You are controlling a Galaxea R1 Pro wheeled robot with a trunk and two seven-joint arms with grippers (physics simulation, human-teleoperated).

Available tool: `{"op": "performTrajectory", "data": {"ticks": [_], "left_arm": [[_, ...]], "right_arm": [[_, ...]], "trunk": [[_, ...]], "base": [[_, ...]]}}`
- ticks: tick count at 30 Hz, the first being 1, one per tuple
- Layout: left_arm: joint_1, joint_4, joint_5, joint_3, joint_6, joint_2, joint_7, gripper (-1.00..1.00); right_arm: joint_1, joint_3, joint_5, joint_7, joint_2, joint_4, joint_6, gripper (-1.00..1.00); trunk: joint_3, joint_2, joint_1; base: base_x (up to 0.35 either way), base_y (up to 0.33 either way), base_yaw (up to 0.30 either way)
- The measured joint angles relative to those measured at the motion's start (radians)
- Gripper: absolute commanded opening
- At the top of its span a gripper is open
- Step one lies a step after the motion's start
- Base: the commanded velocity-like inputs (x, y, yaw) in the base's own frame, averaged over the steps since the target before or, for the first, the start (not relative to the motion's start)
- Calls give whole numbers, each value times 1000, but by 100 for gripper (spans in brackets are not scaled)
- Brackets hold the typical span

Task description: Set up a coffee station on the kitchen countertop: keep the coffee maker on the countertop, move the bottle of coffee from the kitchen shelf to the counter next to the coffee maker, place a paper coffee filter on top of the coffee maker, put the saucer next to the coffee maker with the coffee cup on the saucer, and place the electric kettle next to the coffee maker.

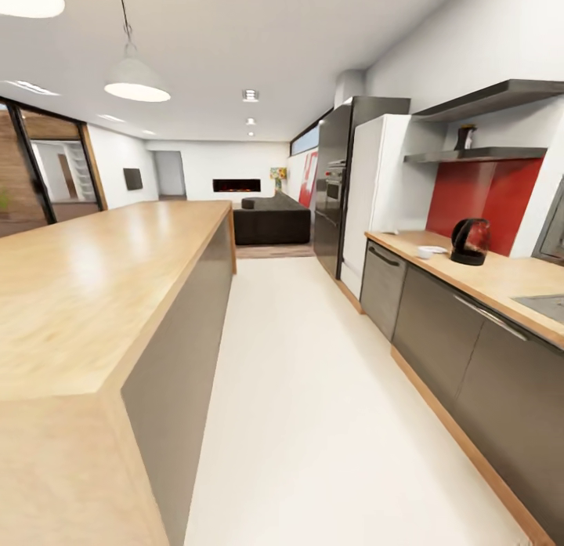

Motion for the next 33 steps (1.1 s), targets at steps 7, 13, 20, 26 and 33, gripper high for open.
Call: {"op": "performTrajectory", "data": {"ticks": [7,13,20,26,33], "left_arm": [[0,0,0,0,0,0,0,100],[0,0,0,0,0,0,0,100],[0,0,0,0,0,0,0,100],[0,0,0,0,0,0,0,100],[0,0,0,0,0,0,0,100]], "right_arm": [[0,0,1,0,0,0,0,100],[0,0,1,0,0,0,0,100],[0,0,1,0,0,0,0,100],[0,0,1,0,0,0,0,100],[0,0,1,-1,0,0,0,100]], "trunk": [[4,0,0],[7,0,0],[11,0,0],[14,0,0],[18,0,0]], "base": [[0,0,-248],[0,0,-248],[0,0,-248],[0,0,-248],[0,0,-248]]}}
